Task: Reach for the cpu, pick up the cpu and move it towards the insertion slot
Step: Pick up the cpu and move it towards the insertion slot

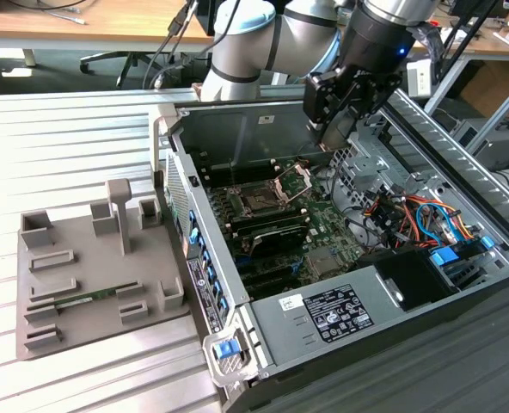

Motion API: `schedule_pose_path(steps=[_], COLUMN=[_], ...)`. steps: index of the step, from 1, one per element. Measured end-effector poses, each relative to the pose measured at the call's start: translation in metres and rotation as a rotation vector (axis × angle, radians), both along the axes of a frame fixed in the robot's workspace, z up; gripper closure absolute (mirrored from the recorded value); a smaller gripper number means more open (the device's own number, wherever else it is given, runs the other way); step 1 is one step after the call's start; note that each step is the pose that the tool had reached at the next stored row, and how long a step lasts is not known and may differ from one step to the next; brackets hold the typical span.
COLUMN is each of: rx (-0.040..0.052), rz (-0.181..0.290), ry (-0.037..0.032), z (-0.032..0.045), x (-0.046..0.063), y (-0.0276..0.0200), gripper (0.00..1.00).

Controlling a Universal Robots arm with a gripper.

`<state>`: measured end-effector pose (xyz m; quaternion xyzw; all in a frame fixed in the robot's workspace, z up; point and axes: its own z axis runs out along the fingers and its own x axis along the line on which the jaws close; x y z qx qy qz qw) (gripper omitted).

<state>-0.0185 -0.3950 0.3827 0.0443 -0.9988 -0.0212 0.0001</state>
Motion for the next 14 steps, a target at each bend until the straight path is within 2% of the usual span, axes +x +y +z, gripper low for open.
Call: schedule_pose_path(steps=[14], rx=[0.0001], rz=[0.000], ry=[-0.0001], z=[-0.0074], x=[-0.0002], y=[0.0061], gripper=[0.45])
